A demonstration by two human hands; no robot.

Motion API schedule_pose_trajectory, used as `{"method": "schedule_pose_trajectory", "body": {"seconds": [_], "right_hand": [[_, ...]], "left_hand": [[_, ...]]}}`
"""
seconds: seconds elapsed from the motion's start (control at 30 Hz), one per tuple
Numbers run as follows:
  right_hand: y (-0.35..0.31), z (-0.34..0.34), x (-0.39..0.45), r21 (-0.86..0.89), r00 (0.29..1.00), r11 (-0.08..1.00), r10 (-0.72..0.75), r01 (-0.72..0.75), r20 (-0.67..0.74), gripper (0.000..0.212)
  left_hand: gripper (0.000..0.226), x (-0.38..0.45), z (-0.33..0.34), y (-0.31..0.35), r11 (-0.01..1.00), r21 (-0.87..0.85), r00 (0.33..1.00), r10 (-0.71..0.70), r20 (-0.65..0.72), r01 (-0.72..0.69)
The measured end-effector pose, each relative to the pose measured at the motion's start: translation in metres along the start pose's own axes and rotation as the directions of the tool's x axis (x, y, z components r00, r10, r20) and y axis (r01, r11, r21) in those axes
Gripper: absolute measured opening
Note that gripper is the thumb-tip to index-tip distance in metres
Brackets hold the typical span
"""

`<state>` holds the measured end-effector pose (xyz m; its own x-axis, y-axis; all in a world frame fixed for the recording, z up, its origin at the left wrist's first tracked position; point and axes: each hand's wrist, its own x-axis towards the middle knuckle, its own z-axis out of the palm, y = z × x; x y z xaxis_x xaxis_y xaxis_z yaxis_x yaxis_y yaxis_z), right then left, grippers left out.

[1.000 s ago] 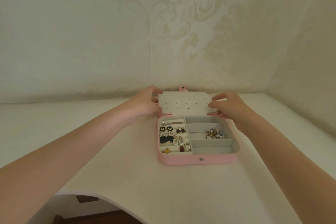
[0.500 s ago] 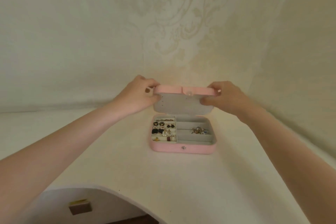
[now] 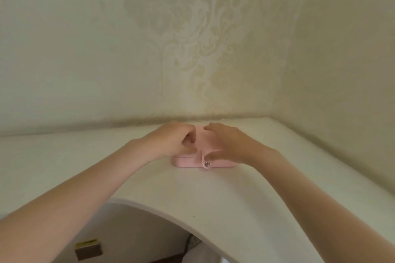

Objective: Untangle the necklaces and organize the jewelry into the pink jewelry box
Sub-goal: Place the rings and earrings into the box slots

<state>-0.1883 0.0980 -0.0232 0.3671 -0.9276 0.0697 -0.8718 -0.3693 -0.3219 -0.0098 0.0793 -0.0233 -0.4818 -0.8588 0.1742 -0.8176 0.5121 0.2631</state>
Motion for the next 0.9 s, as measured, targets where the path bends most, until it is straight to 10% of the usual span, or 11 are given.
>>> {"method": "schedule_pose_trajectory", "body": {"seconds": [0.9], "right_hand": [[-0.006,0.024,0.002,-0.332,0.997,0.943,-0.039,0.012,-0.073,0.048]], "left_hand": [[0.033,-0.003,0.008,-0.005,0.987,0.154,0.997,0.048,0.052,-0.055]]}}
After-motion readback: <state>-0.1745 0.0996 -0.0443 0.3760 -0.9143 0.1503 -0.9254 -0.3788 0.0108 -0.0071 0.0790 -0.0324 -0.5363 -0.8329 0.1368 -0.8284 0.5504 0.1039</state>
